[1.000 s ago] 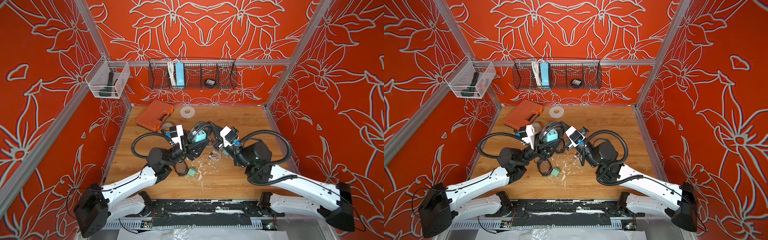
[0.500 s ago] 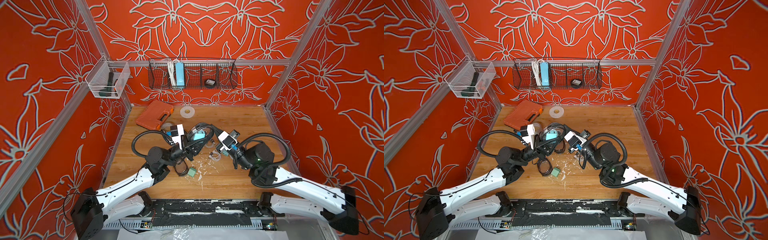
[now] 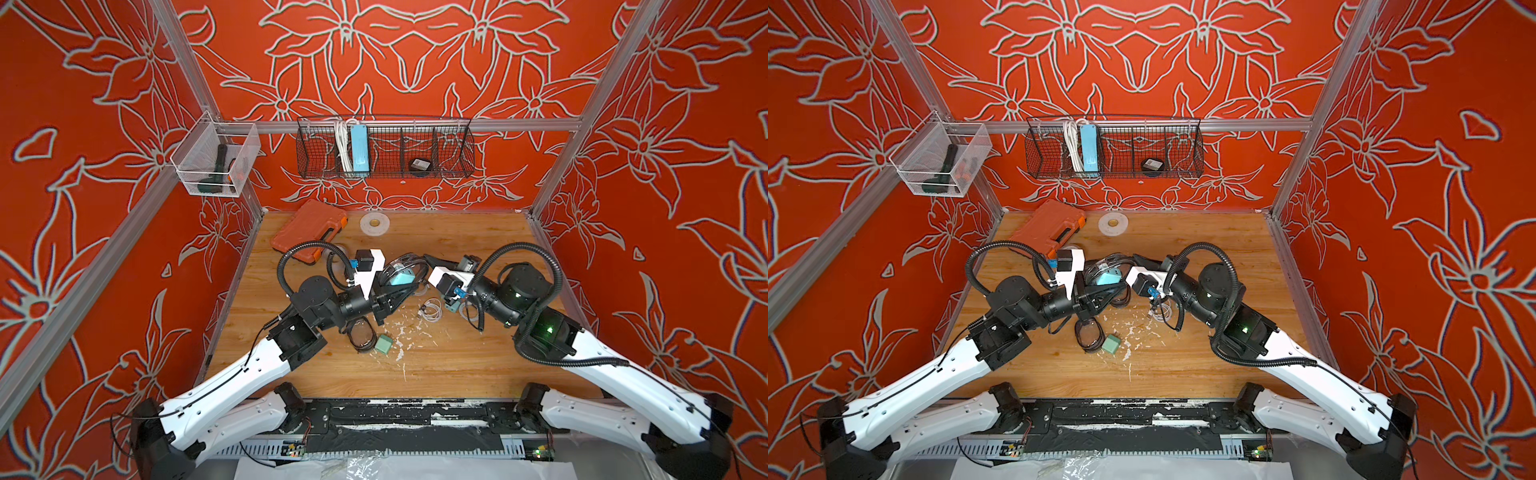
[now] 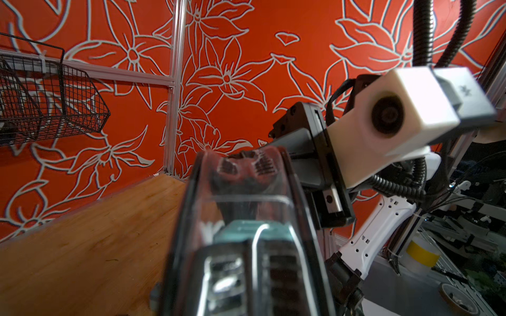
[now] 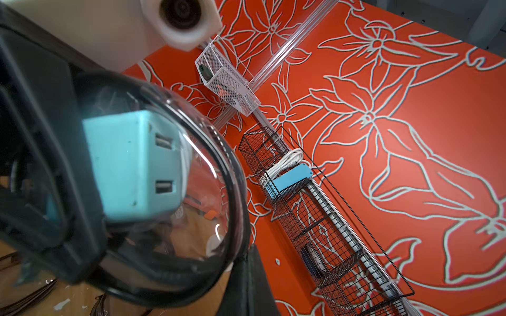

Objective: Pack away charging kits
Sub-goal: Zip the zipper on the storage bag.

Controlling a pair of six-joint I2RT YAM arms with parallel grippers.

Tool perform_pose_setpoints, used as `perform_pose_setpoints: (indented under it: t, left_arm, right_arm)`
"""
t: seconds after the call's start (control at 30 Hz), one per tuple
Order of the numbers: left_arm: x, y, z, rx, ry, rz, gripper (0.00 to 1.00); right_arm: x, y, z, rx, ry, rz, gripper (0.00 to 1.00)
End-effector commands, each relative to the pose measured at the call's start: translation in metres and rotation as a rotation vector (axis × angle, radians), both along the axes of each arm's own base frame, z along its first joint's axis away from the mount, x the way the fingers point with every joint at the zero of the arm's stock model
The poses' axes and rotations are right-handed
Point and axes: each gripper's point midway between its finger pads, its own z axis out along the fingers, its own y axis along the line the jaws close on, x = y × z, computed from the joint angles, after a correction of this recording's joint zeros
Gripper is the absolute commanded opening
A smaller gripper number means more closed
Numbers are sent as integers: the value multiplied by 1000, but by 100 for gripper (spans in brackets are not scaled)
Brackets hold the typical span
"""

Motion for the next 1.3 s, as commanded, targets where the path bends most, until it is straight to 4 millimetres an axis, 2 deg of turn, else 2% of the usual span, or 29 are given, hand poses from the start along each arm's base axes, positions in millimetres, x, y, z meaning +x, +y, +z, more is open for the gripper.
perform_pose_setpoints:
  t: [0.0, 0.23, 0.47, 0.6, 0.63, 0.87, 1.07, 1.23, 1.27]
  left_arm:
    - [-17, -9, -34, 147, 42, -109, 0]
    - [-9, -8, -44, 192, 74, -66, 0]
    - [0, -7, -49, 208, 94, -26, 0]
    - [2, -13, -55, 232, 111, -47, 0]
    - [6, -18, -63, 253, 130, -53, 0]
    - [17, -26, -79, 302, 164, -44, 0]
    - [21, -30, -83, 322, 172, -49, 0]
    - [27, -34, -94, 357, 193, -39, 0]
    - [29, -35, -97, 366, 199, -37, 0]
  right_arm:
    - [3, -1, 28, -21, -104, -4, 0]
    - [20, -10, 43, -39, -133, -46, 0]
    - [25, -32, 56, -3, -136, -58, 0]
    - [23, -26, 63, -8, -125, -17, 0]
    - [23, -25, 65, -2, -121, -9, 0]
    - [34, -25, 83, 39, -128, -45, 0]
    - [7, -9, 69, -78, -220, 124, 0]
    - [13, -7, 73, -163, -308, 101, 0]
    - [13, -5, 68, -210, -322, 111, 0]
